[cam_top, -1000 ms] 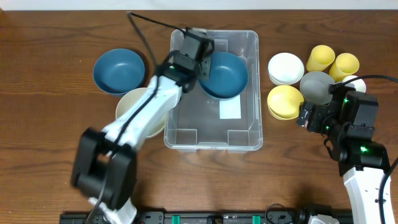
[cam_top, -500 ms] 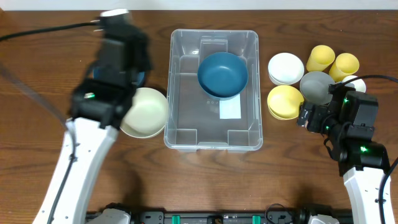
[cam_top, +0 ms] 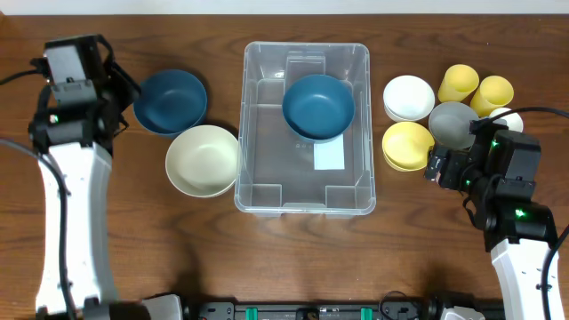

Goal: Pack container
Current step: 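Move the left gripper back to the rear blue bowl, then grasp the rear blue bowl rim with the left gripper and lift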

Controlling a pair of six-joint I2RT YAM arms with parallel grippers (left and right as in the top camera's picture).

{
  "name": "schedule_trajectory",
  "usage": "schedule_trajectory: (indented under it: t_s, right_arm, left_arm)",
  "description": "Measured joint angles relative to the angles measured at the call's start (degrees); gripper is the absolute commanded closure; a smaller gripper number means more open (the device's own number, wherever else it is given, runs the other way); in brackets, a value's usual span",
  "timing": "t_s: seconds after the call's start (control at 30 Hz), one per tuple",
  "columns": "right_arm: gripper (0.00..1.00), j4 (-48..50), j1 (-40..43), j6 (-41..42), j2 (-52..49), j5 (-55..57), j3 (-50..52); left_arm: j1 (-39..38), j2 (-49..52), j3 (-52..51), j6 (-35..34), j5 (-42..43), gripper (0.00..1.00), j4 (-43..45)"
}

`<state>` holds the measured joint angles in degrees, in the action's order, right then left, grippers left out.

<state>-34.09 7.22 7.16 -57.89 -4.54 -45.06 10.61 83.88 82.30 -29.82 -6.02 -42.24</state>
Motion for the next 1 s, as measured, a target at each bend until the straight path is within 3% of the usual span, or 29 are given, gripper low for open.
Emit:
schedule_trajectory:
  t_s: [0.33,1.0]
  right_arm:
    - [0.01,0.0,0.0,0.0,0.0,0.0,0.0]
    - [0.01,0.0,0.0,0.0,0.0,0.0,0.0]
  left_arm:
    - [5.2,14.2,0.0,-1.7,10.6,0.29,-0.5]
    - [5.2,26.6,0.0,-1.3,12.5,0.33,-0.8]
